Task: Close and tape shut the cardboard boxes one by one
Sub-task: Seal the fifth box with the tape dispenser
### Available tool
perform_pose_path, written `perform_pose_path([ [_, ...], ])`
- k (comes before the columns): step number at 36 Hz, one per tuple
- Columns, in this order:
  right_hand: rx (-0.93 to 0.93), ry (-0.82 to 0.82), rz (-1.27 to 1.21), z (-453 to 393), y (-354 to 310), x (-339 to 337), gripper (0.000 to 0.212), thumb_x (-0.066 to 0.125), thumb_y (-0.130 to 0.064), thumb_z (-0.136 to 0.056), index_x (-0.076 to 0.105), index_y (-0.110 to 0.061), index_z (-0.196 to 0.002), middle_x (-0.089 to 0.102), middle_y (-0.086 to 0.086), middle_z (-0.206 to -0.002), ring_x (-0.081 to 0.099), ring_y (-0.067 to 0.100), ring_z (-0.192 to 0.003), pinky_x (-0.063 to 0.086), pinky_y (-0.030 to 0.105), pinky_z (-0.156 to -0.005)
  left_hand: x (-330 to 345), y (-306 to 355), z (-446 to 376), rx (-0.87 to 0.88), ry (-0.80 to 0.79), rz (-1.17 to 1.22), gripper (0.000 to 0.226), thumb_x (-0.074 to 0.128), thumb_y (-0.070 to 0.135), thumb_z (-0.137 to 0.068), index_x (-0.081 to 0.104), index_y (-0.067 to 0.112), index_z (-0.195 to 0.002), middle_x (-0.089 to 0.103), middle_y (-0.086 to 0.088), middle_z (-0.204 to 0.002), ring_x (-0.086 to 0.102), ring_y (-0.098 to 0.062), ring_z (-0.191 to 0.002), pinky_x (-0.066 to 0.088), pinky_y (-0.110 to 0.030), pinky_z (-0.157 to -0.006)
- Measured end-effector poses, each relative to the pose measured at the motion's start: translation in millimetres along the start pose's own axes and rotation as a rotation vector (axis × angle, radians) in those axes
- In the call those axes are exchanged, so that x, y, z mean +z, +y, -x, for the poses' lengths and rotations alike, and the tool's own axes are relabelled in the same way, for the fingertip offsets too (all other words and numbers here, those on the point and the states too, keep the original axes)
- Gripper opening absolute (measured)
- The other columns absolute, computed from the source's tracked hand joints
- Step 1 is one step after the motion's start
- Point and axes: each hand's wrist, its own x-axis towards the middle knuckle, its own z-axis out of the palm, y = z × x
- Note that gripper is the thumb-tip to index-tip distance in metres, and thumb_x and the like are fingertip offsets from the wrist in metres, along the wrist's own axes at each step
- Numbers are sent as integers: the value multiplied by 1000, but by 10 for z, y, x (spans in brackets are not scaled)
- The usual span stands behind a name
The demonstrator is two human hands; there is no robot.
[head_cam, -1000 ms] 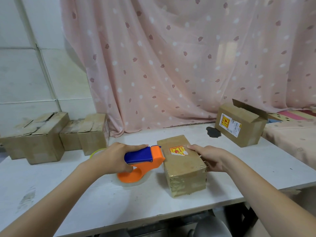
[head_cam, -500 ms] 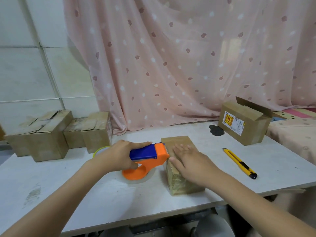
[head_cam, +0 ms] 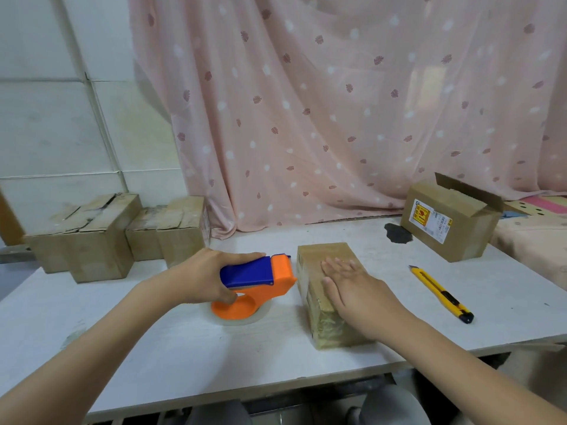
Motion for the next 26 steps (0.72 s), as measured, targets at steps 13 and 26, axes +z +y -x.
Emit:
perform_pose_path([
  [13,287,-24,-220,-364,-171,-50,56,35,-45,-101,35,-6,-141,39,21,-147,33,40,-138,18,61,-117,38,-19,88,-64,47,13,79,72,29,-78,36,61,-140,54,22,-72,53,-7,-70,37,-13,-56],
  [26,634,-394,-49,-1590,-8,342,173,57,-90,4,30,-23,-153,39,12,-141,44,42,-118,43,54,-93,34,-88,138,-89,63,14,81,75,35,-78,33,60,-143,51,18,-69,50,-6,-66,31,-14,-54],
])
